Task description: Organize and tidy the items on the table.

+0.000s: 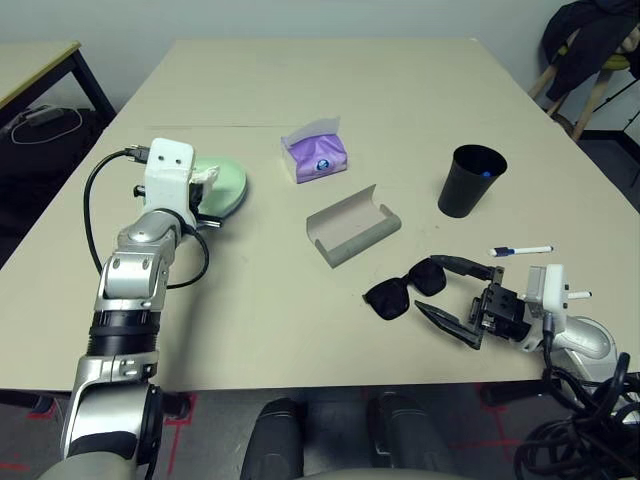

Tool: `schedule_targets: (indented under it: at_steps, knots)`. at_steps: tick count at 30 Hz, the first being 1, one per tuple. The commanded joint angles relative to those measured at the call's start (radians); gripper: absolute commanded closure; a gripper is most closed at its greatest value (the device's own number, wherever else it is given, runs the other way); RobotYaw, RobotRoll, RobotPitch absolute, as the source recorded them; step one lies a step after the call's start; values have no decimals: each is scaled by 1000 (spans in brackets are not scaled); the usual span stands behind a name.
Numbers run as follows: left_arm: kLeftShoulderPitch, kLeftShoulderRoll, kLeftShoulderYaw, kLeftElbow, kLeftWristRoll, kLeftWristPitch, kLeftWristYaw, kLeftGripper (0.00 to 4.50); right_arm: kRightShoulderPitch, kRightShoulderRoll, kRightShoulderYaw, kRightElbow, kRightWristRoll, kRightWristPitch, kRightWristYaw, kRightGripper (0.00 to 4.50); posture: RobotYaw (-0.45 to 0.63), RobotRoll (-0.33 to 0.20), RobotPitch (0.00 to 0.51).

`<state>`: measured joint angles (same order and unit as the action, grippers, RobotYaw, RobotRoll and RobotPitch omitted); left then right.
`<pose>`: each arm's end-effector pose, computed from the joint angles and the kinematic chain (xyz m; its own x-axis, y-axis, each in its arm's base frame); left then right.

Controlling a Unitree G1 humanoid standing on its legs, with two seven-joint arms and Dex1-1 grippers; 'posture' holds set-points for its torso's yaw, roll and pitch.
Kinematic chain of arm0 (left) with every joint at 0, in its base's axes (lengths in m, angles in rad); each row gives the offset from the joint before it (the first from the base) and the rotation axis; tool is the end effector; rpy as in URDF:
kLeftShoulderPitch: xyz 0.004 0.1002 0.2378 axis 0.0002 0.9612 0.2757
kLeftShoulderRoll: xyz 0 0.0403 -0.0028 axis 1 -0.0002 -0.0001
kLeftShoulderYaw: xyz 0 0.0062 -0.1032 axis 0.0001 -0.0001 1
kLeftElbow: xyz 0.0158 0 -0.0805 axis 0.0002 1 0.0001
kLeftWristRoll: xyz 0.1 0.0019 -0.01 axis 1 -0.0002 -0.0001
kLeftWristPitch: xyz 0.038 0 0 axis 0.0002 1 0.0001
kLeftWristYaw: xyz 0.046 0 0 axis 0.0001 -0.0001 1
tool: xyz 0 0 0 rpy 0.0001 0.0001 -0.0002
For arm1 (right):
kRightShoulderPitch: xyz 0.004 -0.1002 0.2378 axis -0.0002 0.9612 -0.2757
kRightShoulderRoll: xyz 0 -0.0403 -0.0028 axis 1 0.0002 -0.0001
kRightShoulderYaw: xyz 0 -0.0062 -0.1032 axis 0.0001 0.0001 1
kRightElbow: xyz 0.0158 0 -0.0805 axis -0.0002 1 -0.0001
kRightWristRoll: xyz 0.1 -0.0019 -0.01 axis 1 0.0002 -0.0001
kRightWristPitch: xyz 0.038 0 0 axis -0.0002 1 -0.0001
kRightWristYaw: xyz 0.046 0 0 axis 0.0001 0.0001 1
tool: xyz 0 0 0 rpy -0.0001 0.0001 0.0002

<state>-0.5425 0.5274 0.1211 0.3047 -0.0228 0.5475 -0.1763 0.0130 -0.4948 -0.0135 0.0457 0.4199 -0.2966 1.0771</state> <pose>0.2907 0.2655 0.1397 0.9539 0.1539 -0.2576 -0.0575 0.9363 0.3466 0.1990 -0.2456 0.0733 0.4886 0.8711 0.0504 -0.8375 0.4844 -0.2531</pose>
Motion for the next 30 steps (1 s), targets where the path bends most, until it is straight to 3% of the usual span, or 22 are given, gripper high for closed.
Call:
schedule_targets:
  at_steps: [1, 4, 13, 22, 30]
  knots:
    - [-19, 4, -8, 51, 22, -38, -2, 4302, 12, 0, -10, -9, -3, -8, -6, 0, 3, 0, 86]
    - [-14, 6, -5, 46, 20, -43, -11, 3537, 16, 1, -6, -24, -2, 0, -14, 0, 4, 0, 88]
    - [95, -1, 117, -183, -104, -39, -82, 40, 18, 14, -16, -71, 46, 69, -48, 0, 9, 0, 92]
    - [285, -61, 267, -502, -318, -8, -157, 40, 14, 17, -15, -97, 73, 131, -61, 0, 44, 0, 94]
    - [483, -56, 278, -704, -443, 24, -237, 40, 7, 12, -13, -92, 65, 142, -51, 0, 57, 0, 97]
